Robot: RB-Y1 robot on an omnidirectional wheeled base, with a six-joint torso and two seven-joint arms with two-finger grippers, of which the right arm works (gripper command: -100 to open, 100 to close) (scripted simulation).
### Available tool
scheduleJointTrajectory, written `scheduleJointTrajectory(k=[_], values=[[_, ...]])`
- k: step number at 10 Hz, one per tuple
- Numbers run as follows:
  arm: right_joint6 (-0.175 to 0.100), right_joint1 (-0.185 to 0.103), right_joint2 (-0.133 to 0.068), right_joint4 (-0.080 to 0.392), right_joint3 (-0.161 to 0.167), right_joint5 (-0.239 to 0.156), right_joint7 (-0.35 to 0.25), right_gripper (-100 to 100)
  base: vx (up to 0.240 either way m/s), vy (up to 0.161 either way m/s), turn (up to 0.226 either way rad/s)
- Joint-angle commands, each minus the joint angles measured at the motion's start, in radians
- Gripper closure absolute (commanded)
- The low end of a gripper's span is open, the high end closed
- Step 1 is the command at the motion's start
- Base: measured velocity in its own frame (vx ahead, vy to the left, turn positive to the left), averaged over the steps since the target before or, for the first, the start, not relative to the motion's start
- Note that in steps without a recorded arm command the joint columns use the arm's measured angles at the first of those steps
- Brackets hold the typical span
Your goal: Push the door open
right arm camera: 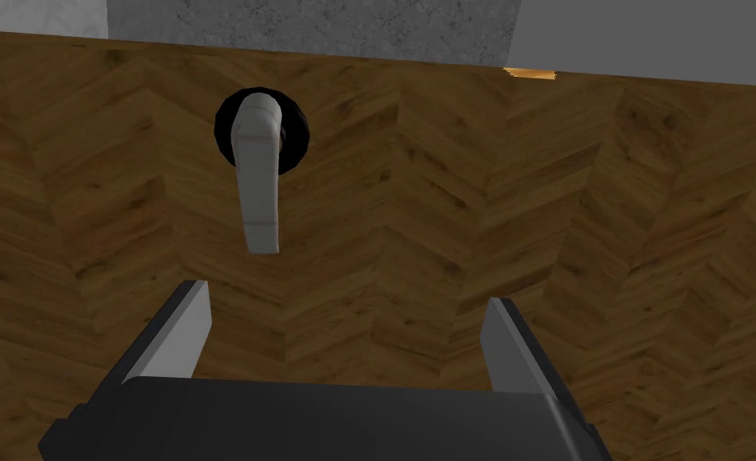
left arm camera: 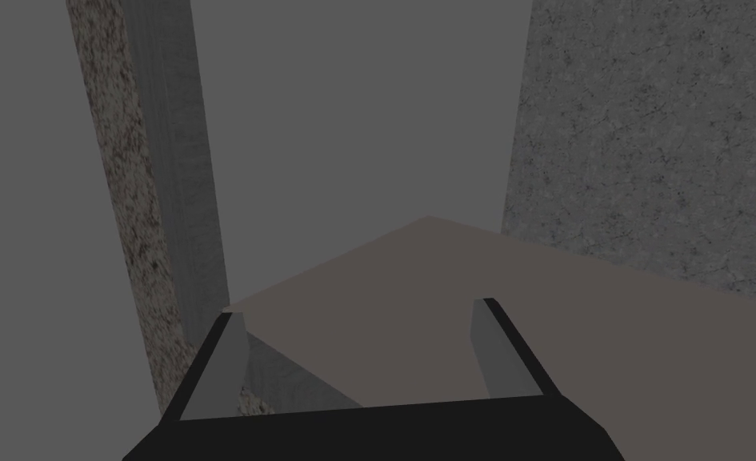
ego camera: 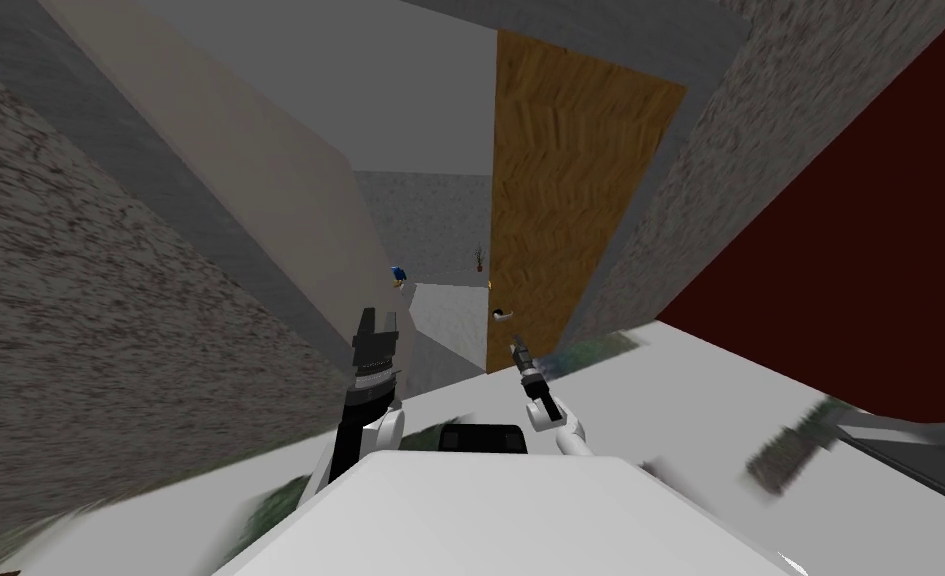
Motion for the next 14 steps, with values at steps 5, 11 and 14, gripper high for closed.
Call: scheduleJointTrajectory(k=[5,11,14], values=[[-0.022,-0.055,0.004,0.133,0.016,0.006,-0.007,-100,0.072,-0.092,0.052],[-0.048,-0.106,0.01,0.25,0.025,0.008,-0.012,-100,0.068,-0.074,0.036],[-0.052,-0.111,0.011,0.261,0.017,0.005,-0.008,-100,0.172,0.031,0.027]])
